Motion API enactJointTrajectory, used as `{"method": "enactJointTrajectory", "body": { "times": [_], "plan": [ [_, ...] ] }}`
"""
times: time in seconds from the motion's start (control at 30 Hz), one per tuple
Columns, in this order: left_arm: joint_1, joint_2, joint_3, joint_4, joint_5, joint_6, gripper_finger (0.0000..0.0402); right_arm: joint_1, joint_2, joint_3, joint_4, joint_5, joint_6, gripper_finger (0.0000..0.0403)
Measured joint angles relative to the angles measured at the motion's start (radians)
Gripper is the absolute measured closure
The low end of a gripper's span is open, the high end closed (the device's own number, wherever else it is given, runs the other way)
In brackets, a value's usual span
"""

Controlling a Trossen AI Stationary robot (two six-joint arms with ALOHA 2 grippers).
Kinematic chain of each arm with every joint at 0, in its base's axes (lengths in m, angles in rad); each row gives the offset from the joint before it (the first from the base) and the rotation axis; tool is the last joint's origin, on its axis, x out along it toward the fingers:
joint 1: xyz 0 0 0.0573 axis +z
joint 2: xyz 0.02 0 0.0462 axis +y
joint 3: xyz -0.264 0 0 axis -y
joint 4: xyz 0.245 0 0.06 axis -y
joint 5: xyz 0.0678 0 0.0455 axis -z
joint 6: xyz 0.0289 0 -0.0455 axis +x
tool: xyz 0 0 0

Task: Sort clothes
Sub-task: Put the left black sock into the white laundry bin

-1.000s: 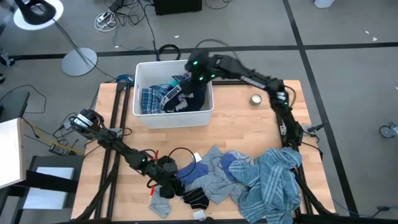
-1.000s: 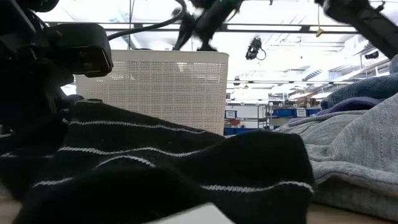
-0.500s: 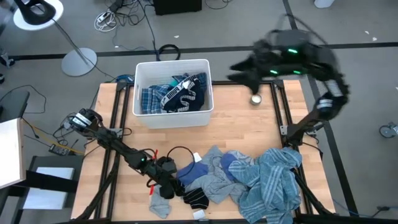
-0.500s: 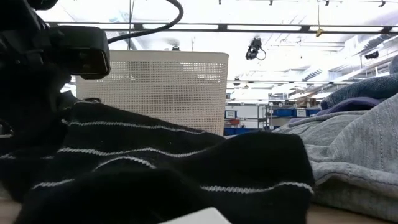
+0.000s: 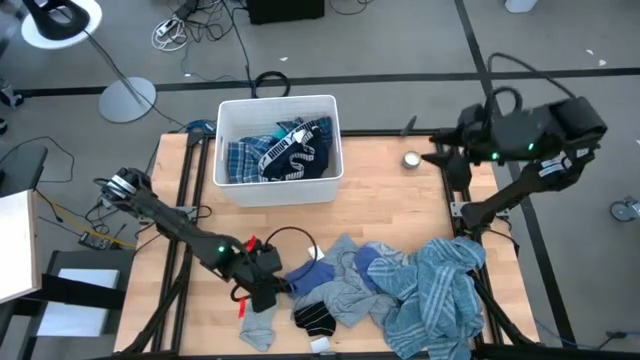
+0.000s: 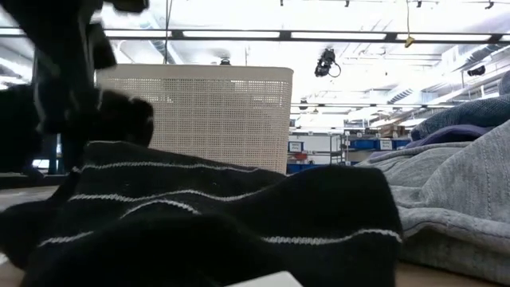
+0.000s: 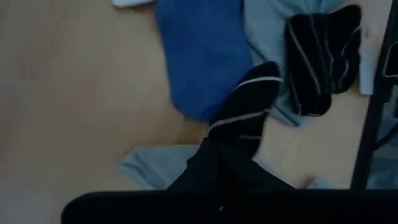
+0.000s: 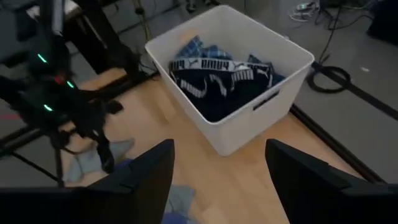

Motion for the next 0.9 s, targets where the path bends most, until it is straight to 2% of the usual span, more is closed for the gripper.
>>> {"method": "enactJointTrajectory", "body": {
  "times": [0.17, 0.33, 0.5, 0.67, 0.77, 0.9],
  "plan": [
    [0.042, -0.001, 0.226, -0.266, -0.043, 0.002, 0.0401, 0.076, -0.048, -0.21, 0.007, 0.06, 0.076, 0.0149],
    [0.114, -0.003, 0.49, -0.489, -0.132, 0.064, 0.0401, 0.134, -0.088, -0.503, 0.104, 0.062, 0.179, 0.0149],
    [0.236, -0.003, 0.73, -0.624, -0.189, 0.219, 0.0401, 0.215, -0.131, -0.846, 0.483, 0.038, 0.182, 0.0149],
    [0.421, -0.005, 0.899, -0.708, -0.201, 0.427, 0.0401, 0.237, -0.122, -1.137, 0.904, -0.055, 0.196, 0.0149],
    [0.554, -0.005, 0.949, -0.724, -0.199, 0.552, 0.0401, 0.235, -0.087, -1.257, 1.133, -0.101, 0.238, 0.0149],
    [0.73, -0.004, 0.966, -0.7, -0.193, 0.689, 0.0399, 0.233, -0.026, -1.324, 1.315, -0.1, 0.235, 0.015]
  ]
}}
